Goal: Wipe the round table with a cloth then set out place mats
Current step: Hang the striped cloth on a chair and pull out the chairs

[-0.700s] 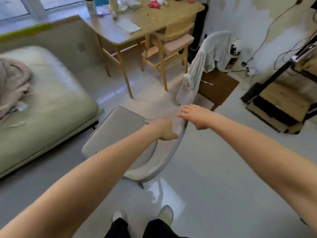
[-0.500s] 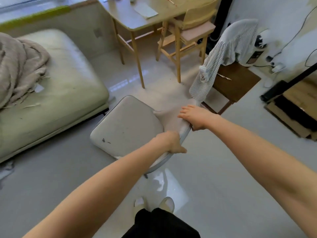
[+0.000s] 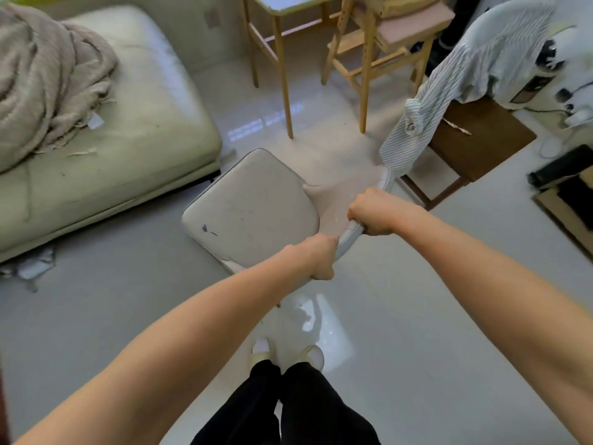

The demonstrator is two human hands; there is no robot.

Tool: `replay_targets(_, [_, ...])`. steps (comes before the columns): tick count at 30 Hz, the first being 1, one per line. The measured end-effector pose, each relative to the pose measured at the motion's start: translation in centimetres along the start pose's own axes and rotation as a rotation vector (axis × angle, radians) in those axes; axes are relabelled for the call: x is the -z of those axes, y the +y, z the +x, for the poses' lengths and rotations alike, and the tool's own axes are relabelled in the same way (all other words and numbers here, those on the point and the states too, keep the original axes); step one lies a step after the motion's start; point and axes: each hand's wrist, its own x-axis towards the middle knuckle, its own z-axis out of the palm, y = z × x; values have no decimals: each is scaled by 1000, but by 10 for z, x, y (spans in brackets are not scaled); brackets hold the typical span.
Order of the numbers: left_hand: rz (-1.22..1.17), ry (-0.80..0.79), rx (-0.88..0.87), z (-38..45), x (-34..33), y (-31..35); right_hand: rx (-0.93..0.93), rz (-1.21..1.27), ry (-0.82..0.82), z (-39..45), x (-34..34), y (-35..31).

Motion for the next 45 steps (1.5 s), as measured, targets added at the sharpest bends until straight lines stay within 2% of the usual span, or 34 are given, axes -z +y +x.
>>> replay_targets(7, [152, -71, -31, -7, 13, -7, -60, 115, 8, -9, -3, -12])
replay_targets(15, [477, -153, -287, -3, 47, -7, -239, 341, -100, -30, -6, -25])
replay_targets(21, [705, -227, -502, 6, 73, -25, -500, 554, -132, -36, 12, -52])
replay_targets(28, [1004, -351, -689, -15, 78, -56, -769, 854, -124, -37, 30, -134])
replay_targets(33, [1165, -371, -829, -44, 69, -56, -934, 1002, -130, -52, 39, -190])
replay_targets(37, [1266, -382, -916, -63, 54, -58, -1071, 1061, -90, -65, 49, -234])
replay_targets(42, [1333, -446, -1008, -96, 32, -69, -1215, 1117, -159, -77, 71, -294])
replay_targets(45, [1383, -430, -1107, -108, 23, -78, -1303, 1094, -177, -81, 90, -324])
